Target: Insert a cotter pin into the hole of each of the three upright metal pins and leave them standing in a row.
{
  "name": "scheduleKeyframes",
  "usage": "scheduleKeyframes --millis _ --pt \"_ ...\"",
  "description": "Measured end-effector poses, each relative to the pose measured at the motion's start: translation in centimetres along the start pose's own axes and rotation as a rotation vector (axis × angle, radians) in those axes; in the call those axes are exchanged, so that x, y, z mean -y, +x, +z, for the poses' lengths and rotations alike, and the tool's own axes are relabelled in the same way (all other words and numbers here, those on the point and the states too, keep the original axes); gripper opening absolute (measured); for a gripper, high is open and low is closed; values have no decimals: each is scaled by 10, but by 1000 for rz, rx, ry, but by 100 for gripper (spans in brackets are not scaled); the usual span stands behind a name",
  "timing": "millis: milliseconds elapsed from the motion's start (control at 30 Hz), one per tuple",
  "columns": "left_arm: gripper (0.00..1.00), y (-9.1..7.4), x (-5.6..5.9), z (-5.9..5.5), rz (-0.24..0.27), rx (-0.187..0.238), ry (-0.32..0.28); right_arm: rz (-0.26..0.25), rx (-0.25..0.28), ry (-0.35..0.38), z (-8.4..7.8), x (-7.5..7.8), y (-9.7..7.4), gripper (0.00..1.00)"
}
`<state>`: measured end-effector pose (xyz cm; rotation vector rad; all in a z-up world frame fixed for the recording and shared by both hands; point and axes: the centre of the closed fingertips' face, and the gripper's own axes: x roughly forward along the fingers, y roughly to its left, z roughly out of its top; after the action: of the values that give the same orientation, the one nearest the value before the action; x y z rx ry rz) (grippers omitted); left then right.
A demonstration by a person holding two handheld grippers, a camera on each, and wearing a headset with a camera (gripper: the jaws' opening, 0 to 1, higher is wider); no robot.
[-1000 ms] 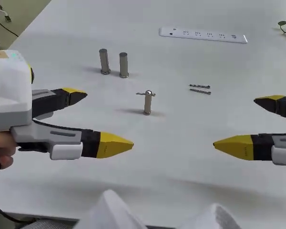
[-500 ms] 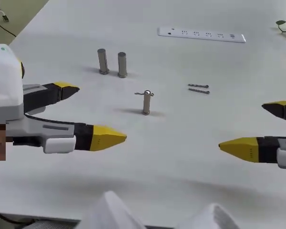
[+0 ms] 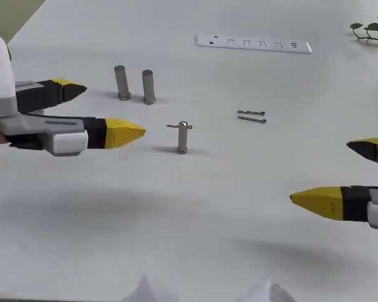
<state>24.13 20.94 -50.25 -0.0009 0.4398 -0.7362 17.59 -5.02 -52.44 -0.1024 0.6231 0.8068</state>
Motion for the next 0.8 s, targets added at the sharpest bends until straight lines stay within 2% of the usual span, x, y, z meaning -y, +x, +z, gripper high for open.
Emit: scheduleKeyframes --millis 67,167,267,333,400,567,667,700,800 --pt "77 3 -10 2 13 -7 8 -6 -1 6 0 1 -1 97" --pt "73 8 -31 9 70 16 -5 -15 0 15 -1 2 -3 97" --pt "60 17 -47 13 105 31 -18 -25 1 16 -2 3 -3 96" --pt "56 20 -66 21 186 63 -15 -29 -3 16 -4 4 -3 96" --pt "53 23 -75 25 207 81 -26 -31 -6 16 -5 4 -2 96" --pt "41 38 -93 24 209 70 -8 -38 -20 23 -7 6 -2 96" --pt "40 49 -105 20 213 54 -5 -44 -26 27 -8 7 -3 96" --pt "39 49 -105 20 213 52 -6 -44 -27 27 -9 7 -3 96" --pt "34 59 -115 14 211 39 -13 -50 -33 29 -9 8 -4 96"
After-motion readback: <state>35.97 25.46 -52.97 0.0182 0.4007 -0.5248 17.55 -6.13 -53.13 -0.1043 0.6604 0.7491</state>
